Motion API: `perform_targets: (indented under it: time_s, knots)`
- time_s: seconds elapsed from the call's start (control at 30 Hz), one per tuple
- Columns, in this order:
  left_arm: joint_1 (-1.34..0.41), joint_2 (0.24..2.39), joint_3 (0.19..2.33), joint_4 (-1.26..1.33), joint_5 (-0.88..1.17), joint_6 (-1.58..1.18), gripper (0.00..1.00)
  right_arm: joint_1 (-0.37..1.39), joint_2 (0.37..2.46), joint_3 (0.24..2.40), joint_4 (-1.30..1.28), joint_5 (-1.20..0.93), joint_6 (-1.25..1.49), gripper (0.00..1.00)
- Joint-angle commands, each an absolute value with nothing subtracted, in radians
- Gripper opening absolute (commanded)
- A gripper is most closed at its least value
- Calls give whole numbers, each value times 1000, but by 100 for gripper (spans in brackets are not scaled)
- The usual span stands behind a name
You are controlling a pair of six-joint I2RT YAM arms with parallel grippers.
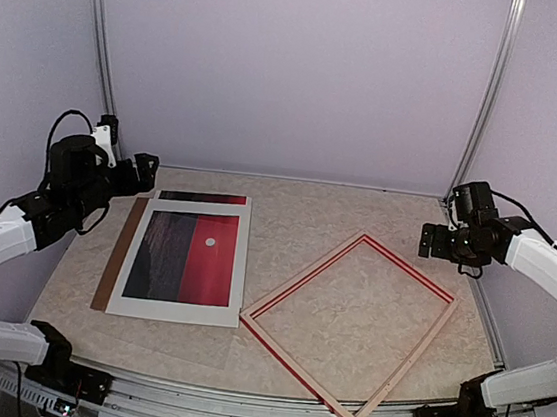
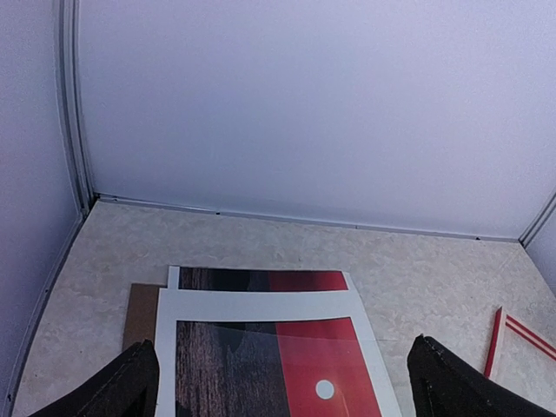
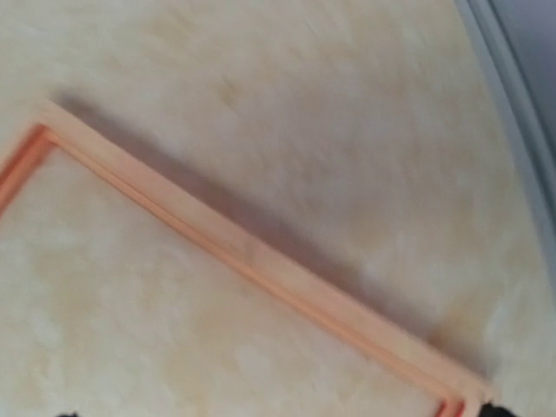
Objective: Put the photo into the frame
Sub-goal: Move the frame body to the center of the board.
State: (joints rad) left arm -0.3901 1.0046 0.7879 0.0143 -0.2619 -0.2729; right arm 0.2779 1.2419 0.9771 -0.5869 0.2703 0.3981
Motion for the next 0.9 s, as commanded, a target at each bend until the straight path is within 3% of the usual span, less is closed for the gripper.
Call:
perform_targets:
  time_s: [0.0, 0.3, 0.53, 0.63, 0.87]
  knots:
    - [-406, 1022, 799, 16, -224, -296, 99, 189, 1226, 883, -624, 131, 520, 100]
    - [-415, 1038, 806, 23, -185, -319, 99, 67, 1165, 621, -475, 6, 693, 99]
    - [-416, 1036, 806, 17, -193, -308, 99, 41, 1184, 527, -405, 34, 701, 90]
    - [-415, 1034, 810, 14, -194, -305, 99, 40, 1231, 523, -365, 12, 685, 81]
    - [-414, 1037, 814, 3, -202, -303, 99, 40, 1352, 597, -321, 89, 606, 40]
